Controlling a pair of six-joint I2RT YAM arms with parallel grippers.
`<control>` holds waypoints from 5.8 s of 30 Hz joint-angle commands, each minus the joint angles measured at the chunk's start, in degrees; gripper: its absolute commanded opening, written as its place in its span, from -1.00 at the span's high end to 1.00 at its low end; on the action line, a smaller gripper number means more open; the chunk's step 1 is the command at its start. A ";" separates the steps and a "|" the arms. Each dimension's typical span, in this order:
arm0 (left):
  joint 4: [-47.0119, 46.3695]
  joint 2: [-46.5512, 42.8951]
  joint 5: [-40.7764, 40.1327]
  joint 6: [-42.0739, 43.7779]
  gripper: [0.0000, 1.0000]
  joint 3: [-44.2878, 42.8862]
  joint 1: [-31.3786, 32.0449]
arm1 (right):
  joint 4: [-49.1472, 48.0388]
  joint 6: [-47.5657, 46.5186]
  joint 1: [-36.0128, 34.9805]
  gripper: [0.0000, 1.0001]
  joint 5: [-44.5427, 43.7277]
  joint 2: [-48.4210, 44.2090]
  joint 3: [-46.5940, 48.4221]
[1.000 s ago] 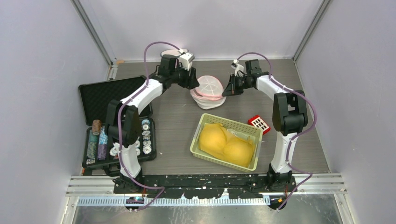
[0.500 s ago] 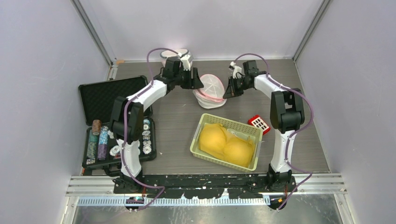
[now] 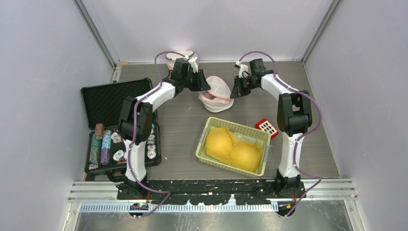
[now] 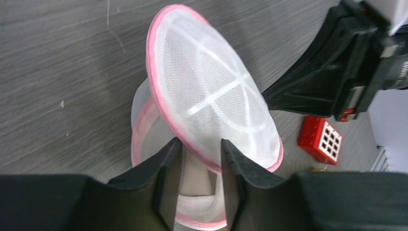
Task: Unzip the laundry bag and remove the bra
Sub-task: Open the laundry bag at the center of the board.
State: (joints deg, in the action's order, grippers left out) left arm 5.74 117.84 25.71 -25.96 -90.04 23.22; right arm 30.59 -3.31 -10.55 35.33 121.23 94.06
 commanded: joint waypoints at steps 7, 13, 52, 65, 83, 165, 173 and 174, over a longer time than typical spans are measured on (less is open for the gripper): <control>-4.43 -0.50 4.93 -1.03 0.83 -5.88 0.16 | 1.85 -3.26 0.10 0.54 -0.27 -1.41 6.83; -4.66 -0.08 4.65 -2.77 1.00 -6.99 0.16 | 2.67 -3.94 0.40 -0.20 -0.71 -5.00 8.33; -0.50 -6.07 -6.04 -21.18 1.00 -6.46 2.35 | -17.67 -5.53 -16.02 0.23 -39.07 -12.33 -2.73; 1.10 -10.81 -3.51 1.34 0.17 -3.15 -2.16 | -17.37 -4.90 -13.46 0.99 -36.13 -13.15 -1.05; 12.11 -9.21 4.53 35.46 -0.09 -5.21 3.40 | -13.63 13.10 -2.76 0.99 -22.89 -10.76 6.82; 16.21 -7.19 10.86 71.13 -0.20 0.12 10.61 | -4.48 24.68 3.65 -0.36 0.94 -2.34 7.76; 17.72 -7.03 9.10 74.92 -0.18 0.47 11.59 | -2.61 28.97 -0.03 -0.36 3.68 0.77 8.87; 17.60 -6.75 8.02 74.89 -0.16 0.43 12.03 | -1.83 28.64 -0.39 -0.36 3.62 1.10 9.36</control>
State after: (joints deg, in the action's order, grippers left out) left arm 23.49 113.23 34.50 46.87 -89.84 33.93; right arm 27.44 23.03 -9.15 36.12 124.11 101.25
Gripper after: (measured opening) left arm 0.596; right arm 0.682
